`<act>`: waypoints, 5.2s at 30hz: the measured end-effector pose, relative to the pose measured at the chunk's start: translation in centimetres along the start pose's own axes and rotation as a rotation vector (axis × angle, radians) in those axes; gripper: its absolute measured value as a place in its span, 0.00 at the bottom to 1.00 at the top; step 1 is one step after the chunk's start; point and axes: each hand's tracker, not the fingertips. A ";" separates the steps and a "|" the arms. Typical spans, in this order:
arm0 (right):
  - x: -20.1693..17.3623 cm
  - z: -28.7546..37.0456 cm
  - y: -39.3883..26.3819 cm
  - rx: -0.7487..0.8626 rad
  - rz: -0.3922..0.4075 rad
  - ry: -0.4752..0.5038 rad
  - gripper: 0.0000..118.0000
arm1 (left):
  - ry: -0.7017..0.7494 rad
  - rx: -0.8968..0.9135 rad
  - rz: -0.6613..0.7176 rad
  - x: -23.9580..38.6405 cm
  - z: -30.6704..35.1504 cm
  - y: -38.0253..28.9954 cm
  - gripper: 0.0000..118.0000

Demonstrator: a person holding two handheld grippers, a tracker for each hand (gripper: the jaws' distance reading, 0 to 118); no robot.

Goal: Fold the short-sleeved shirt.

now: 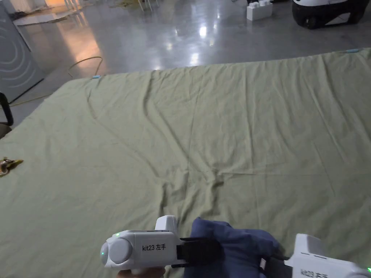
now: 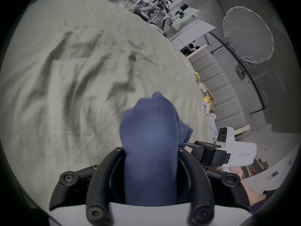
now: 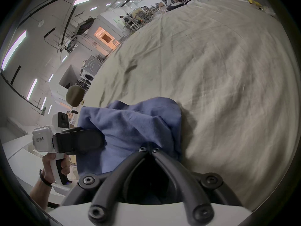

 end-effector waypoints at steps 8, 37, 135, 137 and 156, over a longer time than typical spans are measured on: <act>1.2 4.2 -3.7 0.037 0.049 -0.002 0.01 | 0.322 0.173 -0.008 -6.1 17.5 3.8 0.33; -4.8 26.5 -3.3 0.697 0.372 -0.253 0.01 | 0.797 0.810 -0.677 20.2 22.7 -11.0 0.68; -16.9 32.3 -4.1 0.834 0.273 -0.447 1.00 | 0.539 1.028 -0.649 26.8 19.1 -16.8 1.00; -16.9 32.2 -4.1 0.821 0.279 -0.445 1.00 | 0.542 1.043 -0.650 26.9 19.1 -16.9 1.00; -16.6 32.2 -3.9 0.848 0.295 -0.459 1.00 | 0.525 1.049 -0.654 27.2 19.3 -17.2 1.00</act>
